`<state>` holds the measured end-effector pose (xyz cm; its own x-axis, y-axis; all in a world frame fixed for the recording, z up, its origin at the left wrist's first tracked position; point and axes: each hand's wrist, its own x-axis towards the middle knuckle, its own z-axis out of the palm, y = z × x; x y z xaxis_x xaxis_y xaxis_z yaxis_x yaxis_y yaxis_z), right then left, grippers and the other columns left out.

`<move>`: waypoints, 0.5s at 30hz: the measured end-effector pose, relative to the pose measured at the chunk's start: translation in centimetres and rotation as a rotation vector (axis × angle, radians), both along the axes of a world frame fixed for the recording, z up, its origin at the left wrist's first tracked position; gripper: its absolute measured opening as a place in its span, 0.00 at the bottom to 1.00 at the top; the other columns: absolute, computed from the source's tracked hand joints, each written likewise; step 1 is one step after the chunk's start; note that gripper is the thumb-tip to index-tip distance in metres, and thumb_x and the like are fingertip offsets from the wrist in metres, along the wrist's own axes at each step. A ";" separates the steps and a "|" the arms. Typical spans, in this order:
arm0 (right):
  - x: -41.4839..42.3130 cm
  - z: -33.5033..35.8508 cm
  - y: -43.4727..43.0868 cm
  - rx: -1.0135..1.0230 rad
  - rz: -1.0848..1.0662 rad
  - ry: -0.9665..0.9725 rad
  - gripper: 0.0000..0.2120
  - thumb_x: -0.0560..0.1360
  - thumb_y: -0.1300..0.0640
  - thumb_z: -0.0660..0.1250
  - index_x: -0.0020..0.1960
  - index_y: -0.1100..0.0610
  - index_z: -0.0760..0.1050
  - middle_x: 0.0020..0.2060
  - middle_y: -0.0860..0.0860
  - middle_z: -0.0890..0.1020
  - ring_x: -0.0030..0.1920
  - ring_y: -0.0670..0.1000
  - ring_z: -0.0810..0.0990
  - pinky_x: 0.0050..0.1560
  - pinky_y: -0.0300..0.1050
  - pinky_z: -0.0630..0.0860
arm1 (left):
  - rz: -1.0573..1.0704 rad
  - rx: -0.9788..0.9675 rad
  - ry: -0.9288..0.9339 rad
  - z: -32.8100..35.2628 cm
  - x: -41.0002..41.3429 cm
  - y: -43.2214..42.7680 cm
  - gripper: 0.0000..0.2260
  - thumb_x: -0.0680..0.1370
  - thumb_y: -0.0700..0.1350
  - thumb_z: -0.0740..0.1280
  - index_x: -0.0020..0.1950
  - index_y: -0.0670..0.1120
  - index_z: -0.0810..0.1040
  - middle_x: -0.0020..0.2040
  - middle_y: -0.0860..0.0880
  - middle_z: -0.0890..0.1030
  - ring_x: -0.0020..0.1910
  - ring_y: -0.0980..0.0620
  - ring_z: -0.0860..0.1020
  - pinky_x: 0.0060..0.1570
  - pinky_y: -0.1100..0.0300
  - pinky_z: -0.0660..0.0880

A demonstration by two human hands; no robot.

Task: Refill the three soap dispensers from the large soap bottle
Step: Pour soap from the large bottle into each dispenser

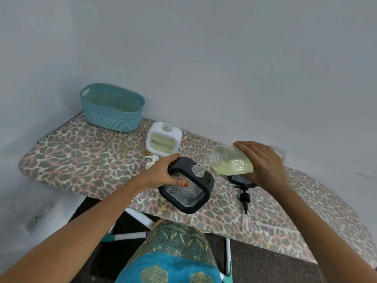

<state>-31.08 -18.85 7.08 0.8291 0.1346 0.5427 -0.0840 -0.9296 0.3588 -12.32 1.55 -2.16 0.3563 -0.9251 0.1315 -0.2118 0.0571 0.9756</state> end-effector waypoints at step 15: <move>-0.3 0.6 -0.1 0.008 0.006 0.003 0.40 0.51 0.59 0.82 0.60 0.56 0.69 0.51 0.54 0.83 0.49 0.56 0.82 0.45 0.45 0.77 | 0.003 0.006 -0.012 0.0 0.0 -0.1 0.35 0.53 0.66 0.75 0.52 0.51 0.73 0.49 0.52 0.79 0.48 0.61 0.78 0.50 0.69 0.74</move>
<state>-31.35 -18.90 7.68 0.8300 0.1354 0.5410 -0.0771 -0.9329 0.3518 -12.35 1.42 -2.18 0.3574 -0.9249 0.1299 -0.2238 0.0502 0.9733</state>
